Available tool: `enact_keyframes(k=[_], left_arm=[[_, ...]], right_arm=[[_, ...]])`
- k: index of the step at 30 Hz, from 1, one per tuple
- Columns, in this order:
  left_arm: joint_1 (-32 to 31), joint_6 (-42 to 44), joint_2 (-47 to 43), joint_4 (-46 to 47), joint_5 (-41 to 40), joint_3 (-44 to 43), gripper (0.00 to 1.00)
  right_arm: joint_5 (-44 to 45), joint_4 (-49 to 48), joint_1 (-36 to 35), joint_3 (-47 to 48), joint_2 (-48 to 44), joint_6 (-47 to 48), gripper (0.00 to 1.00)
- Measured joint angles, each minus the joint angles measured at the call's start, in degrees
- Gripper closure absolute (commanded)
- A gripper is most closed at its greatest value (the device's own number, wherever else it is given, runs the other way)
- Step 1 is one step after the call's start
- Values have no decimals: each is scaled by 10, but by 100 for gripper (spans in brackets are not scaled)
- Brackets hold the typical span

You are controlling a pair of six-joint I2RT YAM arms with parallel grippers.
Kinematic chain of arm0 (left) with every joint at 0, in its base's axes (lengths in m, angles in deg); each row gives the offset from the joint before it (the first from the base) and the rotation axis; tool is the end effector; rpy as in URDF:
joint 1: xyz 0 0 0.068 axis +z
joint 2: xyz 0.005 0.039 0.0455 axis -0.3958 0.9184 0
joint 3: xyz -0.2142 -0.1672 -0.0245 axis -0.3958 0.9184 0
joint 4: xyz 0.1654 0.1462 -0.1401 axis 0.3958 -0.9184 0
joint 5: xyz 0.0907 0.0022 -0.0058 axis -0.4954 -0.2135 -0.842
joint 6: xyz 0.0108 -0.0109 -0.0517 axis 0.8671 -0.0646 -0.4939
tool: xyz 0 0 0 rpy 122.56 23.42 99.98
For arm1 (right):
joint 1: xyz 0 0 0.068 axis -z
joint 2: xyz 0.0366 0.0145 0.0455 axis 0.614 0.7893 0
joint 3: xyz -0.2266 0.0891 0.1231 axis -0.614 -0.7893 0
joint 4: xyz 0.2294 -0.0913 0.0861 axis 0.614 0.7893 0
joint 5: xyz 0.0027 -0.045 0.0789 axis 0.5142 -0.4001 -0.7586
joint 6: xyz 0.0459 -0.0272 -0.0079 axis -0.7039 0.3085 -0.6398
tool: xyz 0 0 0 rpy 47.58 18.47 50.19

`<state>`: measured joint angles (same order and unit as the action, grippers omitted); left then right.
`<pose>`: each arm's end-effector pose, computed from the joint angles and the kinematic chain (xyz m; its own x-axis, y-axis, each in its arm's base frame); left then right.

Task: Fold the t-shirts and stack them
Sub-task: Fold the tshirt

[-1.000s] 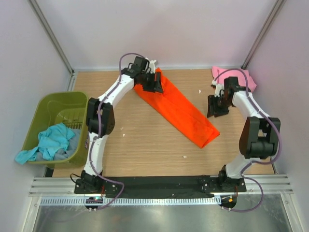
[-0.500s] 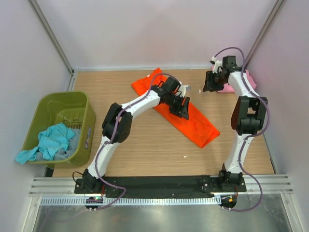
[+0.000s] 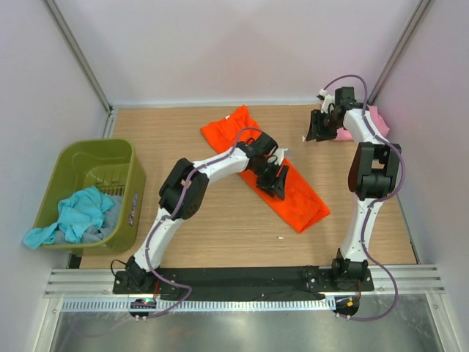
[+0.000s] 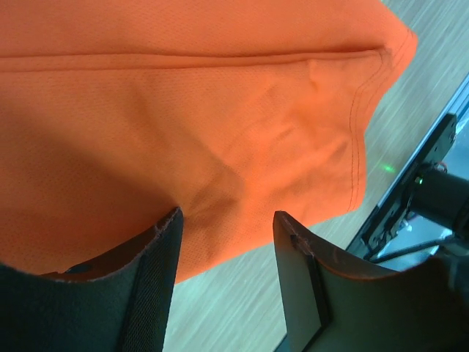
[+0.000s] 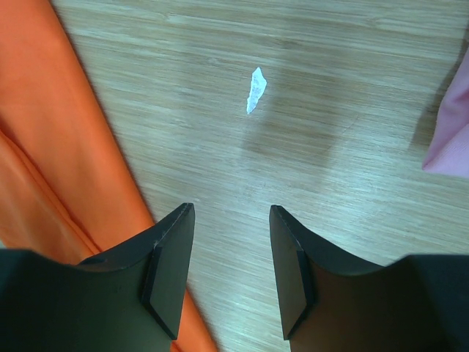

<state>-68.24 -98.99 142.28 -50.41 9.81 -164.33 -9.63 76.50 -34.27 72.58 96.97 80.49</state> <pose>0.3474 -0.3742 0.1519 -0.8634 0.4254 -0.2713 0.4937 0.6012 -0.6284 0.4752 -0.0174 0.2177 -0.8509 -0.0384 -0.5239 -0.1990 0.9465 0.2540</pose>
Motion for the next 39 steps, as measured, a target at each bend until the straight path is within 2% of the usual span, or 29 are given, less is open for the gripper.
enact_keyframes(k=[5, 9, 13, 15, 19, 23, 28, 33, 39], left_arm=[[31, 21, -52, -69, -9, 78, 50], [105, 58, -74, -157, -27, 108, 50], [182, 89, -94, -205, -72, 122, 48], [199, 101, -101, -215, -97, 122, 48], [190, 120, -123, -231, -113, 115, 45], [172, 132, -164, -241, -112, 73, 44], [171, 133, -232, -230, -108, 48, 44], [173, 132, -269, -207, -108, 124, 46], [172, 128, -266, -171, -108, 252, 46]], right_arm=[[0, 0, 2, 0, 0, -3, 48], [-3, 0, 3, 0, 0, -5, 48], [-5, -2, 3, 0, 0, -7, 48], [-6, -2, 3, -1, 0, -7, 48], [-24, -2, 2, -1, -2, -13, 48], [-57, 2, -8, 8, -3, -26, 48], [-95, -6, -71, 92, 28, -37, 48], [-141, -48, -164, 177, 98, -80, 48], [-174, -70, -228, 205, 178, -116, 47]])
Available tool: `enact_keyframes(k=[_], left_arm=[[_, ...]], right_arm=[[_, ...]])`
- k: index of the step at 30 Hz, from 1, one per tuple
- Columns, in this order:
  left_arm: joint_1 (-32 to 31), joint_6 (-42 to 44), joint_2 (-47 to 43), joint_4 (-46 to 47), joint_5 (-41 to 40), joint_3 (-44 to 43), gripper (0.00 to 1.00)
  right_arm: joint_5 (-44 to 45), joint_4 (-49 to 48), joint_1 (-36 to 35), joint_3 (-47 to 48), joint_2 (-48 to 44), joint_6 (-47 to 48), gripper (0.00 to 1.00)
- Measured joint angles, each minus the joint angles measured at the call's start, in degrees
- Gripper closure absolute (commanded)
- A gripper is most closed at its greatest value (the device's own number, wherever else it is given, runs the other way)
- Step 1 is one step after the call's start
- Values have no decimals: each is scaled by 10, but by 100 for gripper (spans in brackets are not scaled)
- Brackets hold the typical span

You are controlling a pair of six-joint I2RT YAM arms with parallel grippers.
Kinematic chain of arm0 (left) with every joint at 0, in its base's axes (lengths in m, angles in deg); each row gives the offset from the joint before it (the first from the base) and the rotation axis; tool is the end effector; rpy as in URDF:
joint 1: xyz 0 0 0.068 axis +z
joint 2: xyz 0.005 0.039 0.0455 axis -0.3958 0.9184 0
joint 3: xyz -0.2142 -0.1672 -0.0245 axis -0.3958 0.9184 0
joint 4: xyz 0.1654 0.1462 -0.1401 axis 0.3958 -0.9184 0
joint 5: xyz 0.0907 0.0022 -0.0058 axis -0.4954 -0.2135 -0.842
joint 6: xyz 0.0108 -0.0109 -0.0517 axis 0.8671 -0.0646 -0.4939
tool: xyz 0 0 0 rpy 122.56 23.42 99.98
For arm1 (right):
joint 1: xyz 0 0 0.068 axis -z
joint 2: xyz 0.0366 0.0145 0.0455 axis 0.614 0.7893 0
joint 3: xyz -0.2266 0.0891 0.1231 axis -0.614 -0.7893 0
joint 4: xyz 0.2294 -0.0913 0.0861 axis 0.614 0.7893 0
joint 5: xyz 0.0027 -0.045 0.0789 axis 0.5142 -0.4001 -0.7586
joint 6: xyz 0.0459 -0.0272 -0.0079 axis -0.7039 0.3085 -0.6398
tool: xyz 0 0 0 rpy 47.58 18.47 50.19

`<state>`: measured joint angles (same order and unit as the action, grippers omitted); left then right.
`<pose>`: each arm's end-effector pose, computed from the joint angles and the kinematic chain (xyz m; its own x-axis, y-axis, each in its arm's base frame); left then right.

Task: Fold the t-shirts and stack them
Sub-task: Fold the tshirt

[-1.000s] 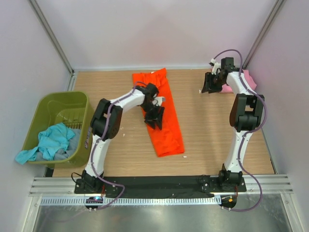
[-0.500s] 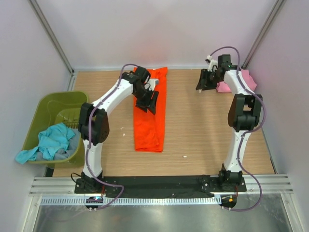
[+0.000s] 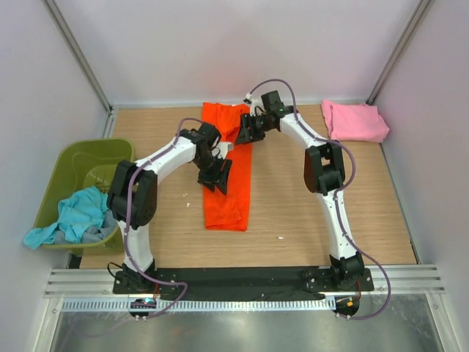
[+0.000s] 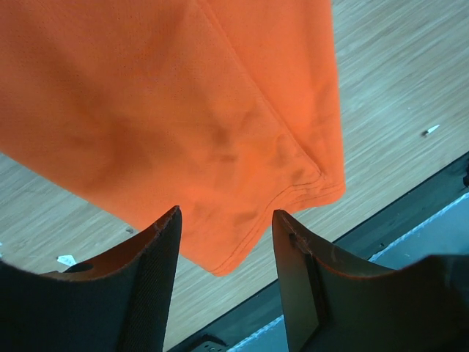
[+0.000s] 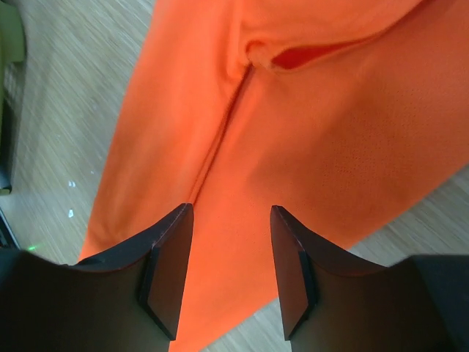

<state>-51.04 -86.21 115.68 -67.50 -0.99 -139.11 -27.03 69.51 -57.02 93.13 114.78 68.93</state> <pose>0.3341 -0.1911 0.2119 -0.9300 0.3267 -0.1684 0.3675 0.8361 -0.4074 0.5093 0.2000 0.1877 -0.7900 -0.1879 -0.5836 -0.5492 0.6401 0.5373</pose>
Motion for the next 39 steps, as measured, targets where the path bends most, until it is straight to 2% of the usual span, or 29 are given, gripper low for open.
enact_keyframes(k=[5, 12, 25, 39], left_arm=[[-5, -8, 14, 24, 4, 20, 45], [-23, -15, 50, 40, 5, 24, 46], [-130, -45, 25, 76, 9, 94, 45], [-236, -56, 28, 102, 4, 85, 45]], right_arm=[[1, 3, -5, 0, 38, -7, 47], [12, 5, 2, -6, 35, 10, 47], [30, 69, 26, -135, -53, 64, 47], [54, 108, 27, -146, -68, 92, 47]])
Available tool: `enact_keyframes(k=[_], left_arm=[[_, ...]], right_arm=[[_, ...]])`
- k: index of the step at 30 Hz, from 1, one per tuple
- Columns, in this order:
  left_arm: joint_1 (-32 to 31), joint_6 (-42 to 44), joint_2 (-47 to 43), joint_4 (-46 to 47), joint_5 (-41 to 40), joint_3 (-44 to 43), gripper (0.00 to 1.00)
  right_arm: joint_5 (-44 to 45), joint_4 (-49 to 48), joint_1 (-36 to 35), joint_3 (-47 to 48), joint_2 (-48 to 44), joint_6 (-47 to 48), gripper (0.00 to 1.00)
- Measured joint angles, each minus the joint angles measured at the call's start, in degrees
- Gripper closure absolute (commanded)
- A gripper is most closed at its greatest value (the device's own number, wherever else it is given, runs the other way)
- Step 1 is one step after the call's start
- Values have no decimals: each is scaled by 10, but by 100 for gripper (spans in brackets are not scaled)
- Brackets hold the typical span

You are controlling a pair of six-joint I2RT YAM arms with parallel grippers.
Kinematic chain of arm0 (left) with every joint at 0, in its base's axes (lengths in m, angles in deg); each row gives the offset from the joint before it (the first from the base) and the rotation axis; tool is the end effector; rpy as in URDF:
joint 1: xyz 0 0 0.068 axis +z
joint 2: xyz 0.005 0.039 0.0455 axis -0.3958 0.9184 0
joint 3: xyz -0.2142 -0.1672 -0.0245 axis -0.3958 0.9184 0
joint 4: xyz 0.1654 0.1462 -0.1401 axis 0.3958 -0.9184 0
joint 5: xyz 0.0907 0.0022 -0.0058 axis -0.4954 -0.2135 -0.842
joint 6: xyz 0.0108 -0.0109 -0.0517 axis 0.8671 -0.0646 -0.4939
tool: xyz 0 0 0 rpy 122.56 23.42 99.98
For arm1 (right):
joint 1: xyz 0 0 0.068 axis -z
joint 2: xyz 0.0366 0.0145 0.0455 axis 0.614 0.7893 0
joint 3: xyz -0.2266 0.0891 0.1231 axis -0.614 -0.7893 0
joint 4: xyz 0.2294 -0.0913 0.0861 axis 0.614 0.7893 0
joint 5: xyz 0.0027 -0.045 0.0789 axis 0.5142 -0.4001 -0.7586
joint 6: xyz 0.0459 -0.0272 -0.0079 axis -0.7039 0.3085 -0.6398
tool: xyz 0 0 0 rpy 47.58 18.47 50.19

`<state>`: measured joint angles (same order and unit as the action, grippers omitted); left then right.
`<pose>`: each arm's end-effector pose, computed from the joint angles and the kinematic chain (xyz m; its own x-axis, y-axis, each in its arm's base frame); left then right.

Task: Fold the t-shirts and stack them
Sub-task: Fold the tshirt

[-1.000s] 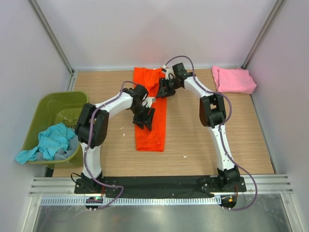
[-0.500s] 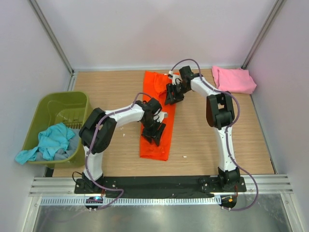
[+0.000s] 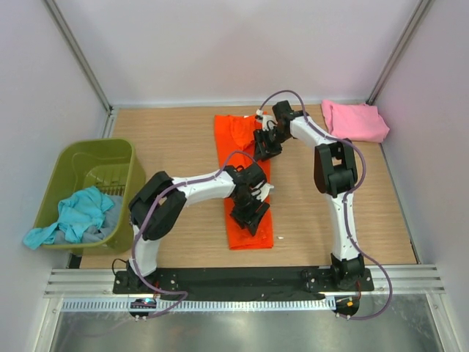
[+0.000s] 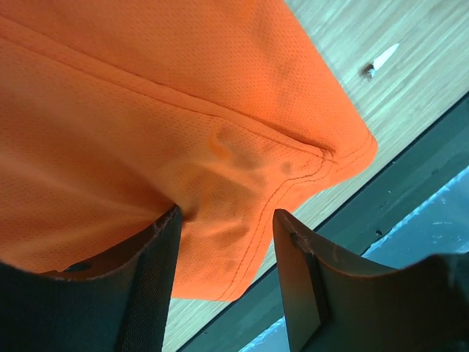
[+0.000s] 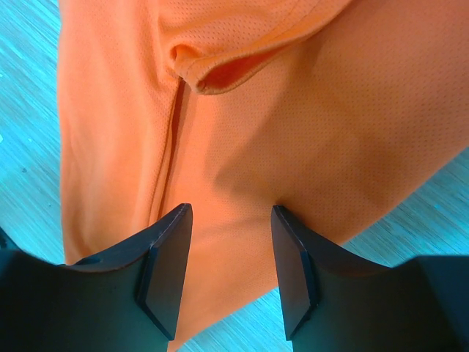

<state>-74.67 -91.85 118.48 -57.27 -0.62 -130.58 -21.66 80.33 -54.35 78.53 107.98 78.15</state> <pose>0.2269 -0.3062 0.1589 -0.7847 0.6105 -0.1075 0.5915 0.6855 -0.4244 0.4693 0.1588 0.1588 -0.8703 -0.3078 -0.3845 -0.4735 0.7377 0.4813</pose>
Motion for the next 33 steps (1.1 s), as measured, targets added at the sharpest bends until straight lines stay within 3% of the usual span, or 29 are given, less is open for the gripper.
enact_keyframes(k=[5, 9, 15, 19, 24, 28, 33], left_arm=[[-3, 3, -31, -18, -51, 1, 35], [-2, 12, -145, -51, -107, -3, 20], [47, -88, -315, -36, -151, -24, 27], [116, -170, -350, 4, -138, 76, 30], [180, -275, -321, 56, -94, 273, 29], [179, -346, -320, 97, -60, 362, 29], [179, -400, -315, 167, -34, 391, 31]], right_arm=[[27, 1, 4, -37, -38, 9, 47], [44, -8, 12, -133, -157, -21, 46], [31, -73, 19, -319, -412, -176, 46], [-11, -122, 17, -493, -501, -311, 46], [-17, -124, 13, -669, -500, -393, 46], [-23, -125, 13, -736, -506, -416, 46], [-31, -144, 5, -780, -511, -438, 46]])
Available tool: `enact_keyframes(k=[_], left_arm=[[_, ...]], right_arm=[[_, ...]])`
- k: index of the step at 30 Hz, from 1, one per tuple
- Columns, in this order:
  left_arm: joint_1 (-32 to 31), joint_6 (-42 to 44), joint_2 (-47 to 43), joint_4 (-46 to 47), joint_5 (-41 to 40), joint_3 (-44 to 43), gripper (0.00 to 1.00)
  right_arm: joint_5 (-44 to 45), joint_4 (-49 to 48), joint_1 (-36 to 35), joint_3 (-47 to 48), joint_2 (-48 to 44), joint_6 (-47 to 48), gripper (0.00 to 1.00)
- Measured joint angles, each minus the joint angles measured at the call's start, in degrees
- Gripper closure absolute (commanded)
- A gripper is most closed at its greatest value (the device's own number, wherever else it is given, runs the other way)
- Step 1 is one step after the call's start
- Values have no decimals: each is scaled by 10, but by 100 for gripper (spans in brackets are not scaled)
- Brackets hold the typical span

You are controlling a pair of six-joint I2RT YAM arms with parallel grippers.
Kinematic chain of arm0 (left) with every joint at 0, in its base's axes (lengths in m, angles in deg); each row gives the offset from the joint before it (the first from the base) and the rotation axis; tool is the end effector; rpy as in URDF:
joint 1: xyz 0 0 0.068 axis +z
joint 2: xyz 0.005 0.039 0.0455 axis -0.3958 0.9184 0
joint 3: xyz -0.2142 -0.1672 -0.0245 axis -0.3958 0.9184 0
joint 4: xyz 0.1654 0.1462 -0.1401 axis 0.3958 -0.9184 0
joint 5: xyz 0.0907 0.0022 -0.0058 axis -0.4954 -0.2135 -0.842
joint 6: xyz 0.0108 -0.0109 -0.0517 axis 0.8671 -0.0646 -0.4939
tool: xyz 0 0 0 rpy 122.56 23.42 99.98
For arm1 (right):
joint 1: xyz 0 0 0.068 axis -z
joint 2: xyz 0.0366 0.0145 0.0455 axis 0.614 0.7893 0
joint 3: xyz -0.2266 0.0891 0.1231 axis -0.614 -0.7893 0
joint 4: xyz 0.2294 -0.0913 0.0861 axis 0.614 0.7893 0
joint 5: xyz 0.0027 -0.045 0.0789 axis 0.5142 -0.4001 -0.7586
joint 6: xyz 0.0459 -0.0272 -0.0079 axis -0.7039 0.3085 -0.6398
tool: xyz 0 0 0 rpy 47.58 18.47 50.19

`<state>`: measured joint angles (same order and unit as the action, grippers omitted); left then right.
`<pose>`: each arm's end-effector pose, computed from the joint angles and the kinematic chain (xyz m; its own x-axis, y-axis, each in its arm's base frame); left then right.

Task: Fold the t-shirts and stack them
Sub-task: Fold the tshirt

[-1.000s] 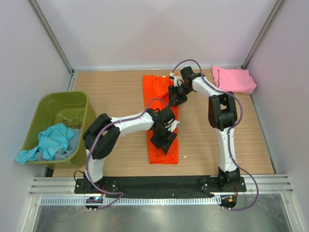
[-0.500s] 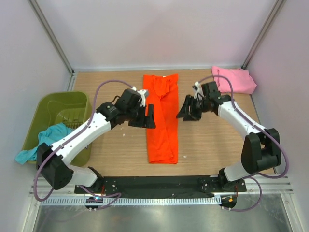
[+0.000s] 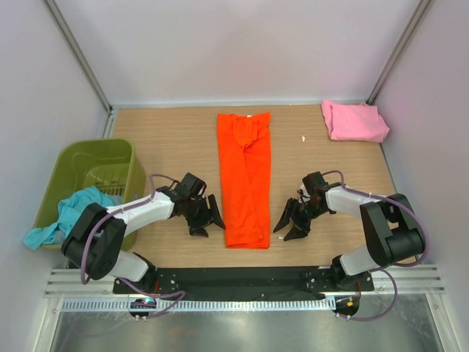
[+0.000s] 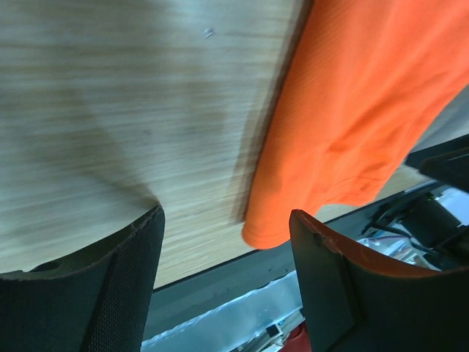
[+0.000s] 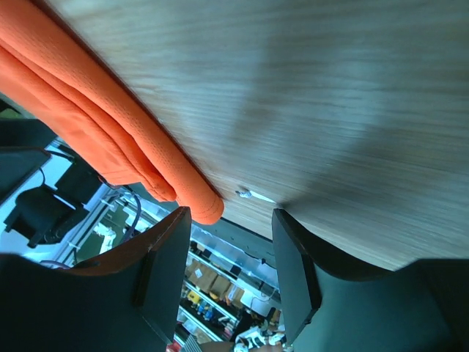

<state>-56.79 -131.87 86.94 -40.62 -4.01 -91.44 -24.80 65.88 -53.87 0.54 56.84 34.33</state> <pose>0.1941 -0.1427 0.1513 -0.9567 -0.2874 0.0467 -0.2741 0.8349 -0.4773 0.1996 0.0789 0.1250 -0.9218 0.2850 0.2629 0.3850 0.7526 0.5342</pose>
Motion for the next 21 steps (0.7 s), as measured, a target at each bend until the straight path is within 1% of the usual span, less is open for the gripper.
enact_keyframes(k=[5, 10, 14, 17, 21], left_arm=[[0, -30, 25, 45, 19, 0, 37], [-14, -47, 36, 67, 29, 1, 39], [-34, -53, 37, 72, 28, 5, 47], [-47, -56, 39, 72, 28, 6, 45], [-58, -68, 45, 76, 33, 6, 46]], right_arm=[[-9, -32, -39, -14, 0, -24, 46], [-14, -60, -67, -16, 2, -40, 46], [-19, -79, -80, -22, 3, -54, 46], [-24, -86, -86, -27, 3, -62, 46], [-28, -92, -90, -31, 3, -66, 49]])
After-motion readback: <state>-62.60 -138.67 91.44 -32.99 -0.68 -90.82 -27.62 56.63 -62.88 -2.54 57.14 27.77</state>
